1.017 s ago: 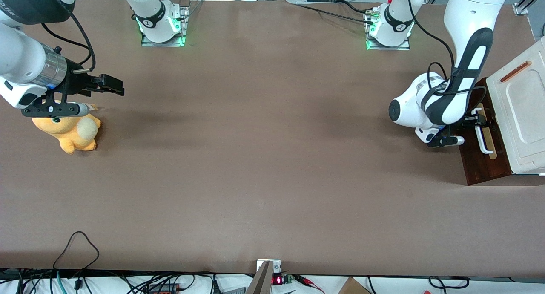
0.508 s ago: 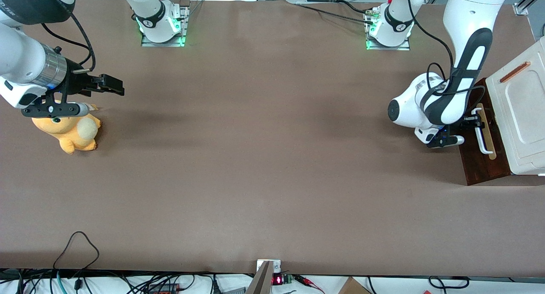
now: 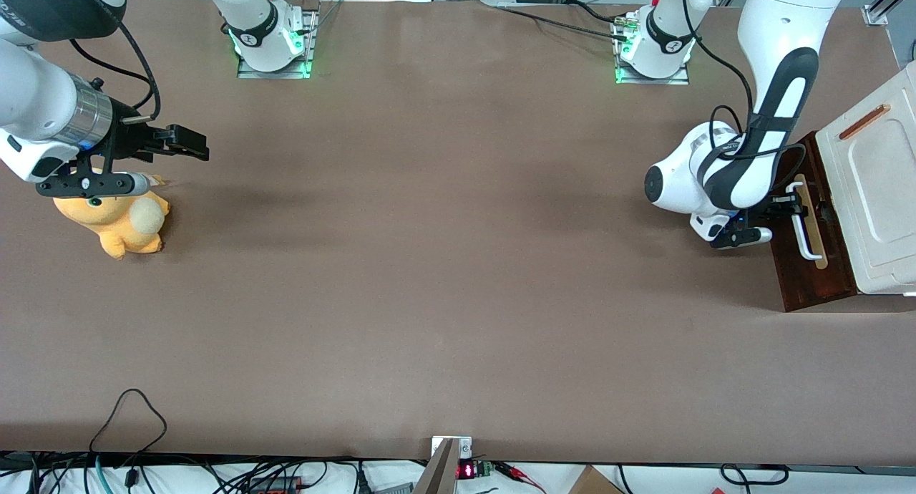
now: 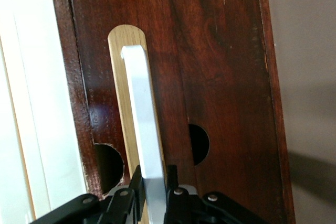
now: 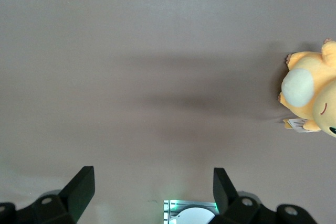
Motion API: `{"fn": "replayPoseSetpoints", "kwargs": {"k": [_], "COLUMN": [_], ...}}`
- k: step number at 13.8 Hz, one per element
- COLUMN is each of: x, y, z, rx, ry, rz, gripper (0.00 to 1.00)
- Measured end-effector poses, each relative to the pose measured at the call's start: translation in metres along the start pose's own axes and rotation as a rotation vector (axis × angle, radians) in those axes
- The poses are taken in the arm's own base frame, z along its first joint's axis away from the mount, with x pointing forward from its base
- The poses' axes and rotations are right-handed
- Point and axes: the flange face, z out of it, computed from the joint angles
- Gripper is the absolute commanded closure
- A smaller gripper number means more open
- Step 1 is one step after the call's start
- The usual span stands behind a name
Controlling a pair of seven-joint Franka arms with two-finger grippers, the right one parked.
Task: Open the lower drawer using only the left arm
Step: 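Pull the handle away from the cabinet with the left gripper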
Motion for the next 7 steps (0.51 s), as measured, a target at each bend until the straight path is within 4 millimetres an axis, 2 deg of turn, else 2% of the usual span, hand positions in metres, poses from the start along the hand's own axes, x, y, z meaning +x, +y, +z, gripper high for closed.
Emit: {"fn": "replayPoseSetpoints", "kwargs": {"k": [4, 7], "x": [0.005, 0.006], "y": [-0.001, 0.004], "z": [-0.015, -0.036], "rx": [-0.032, -0.050], "ry": [-0.015, -0.002], "rz": [-0.022, -0.022], "gripper": [1.00, 1.00]}}
